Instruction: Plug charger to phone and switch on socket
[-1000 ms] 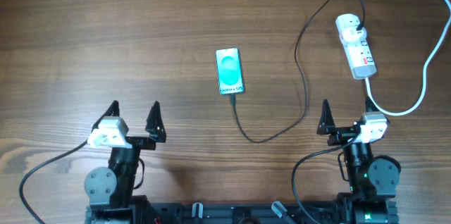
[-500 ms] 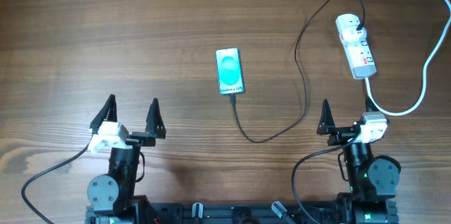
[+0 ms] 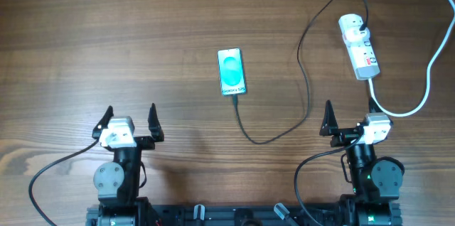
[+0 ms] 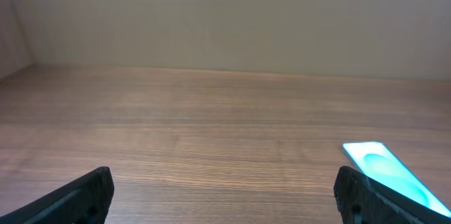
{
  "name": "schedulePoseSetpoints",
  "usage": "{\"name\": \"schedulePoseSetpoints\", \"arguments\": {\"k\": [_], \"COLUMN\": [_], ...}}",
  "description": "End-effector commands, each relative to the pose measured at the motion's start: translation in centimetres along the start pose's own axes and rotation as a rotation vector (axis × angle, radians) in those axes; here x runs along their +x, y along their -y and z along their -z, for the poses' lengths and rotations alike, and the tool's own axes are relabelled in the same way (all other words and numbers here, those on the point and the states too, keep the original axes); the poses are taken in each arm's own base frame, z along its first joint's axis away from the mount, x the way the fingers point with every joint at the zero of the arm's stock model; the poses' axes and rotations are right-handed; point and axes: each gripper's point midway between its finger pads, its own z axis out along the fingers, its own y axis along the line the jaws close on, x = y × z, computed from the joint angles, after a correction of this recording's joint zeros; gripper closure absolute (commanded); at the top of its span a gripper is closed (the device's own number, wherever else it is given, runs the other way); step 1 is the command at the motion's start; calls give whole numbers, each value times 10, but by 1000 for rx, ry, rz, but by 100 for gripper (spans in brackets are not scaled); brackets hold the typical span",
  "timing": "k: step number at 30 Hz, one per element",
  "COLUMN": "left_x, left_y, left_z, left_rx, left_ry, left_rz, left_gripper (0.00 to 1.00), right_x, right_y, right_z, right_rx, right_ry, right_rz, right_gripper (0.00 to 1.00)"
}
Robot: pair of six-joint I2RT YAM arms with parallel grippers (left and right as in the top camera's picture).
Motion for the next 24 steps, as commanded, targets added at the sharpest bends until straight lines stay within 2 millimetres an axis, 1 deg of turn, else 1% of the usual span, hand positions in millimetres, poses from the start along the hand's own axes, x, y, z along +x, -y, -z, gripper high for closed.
{"name": "schedulePoseSetpoints", "arguments": {"k": [1, 10, 12, 20, 24], "left_x": [0, 0, 1, 2, 1], "left_y": [-12, -14, -6, -6, -10], "left_z": [1, 1, 0, 0, 1], "left_rx": [-67, -76, -33, -33, -56], "left_ry": [6, 6, -1, -1, 1], "left_rz": [5, -10, -63, -61, -23], "left_gripper": [0, 0, 0, 0, 0], "right_x": [-2, -2, -2, -2, -2], "right_y": [0, 0, 0, 0, 0], "right_z": [1, 1, 1, 1, 1], "right_rx": [4, 5, 4, 5, 5], "right_ry": [11, 11, 11, 11, 11], "right_rz": [12, 13, 12, 13, 13], "right_gripper": [0, 0, 0, 0, 0]}}
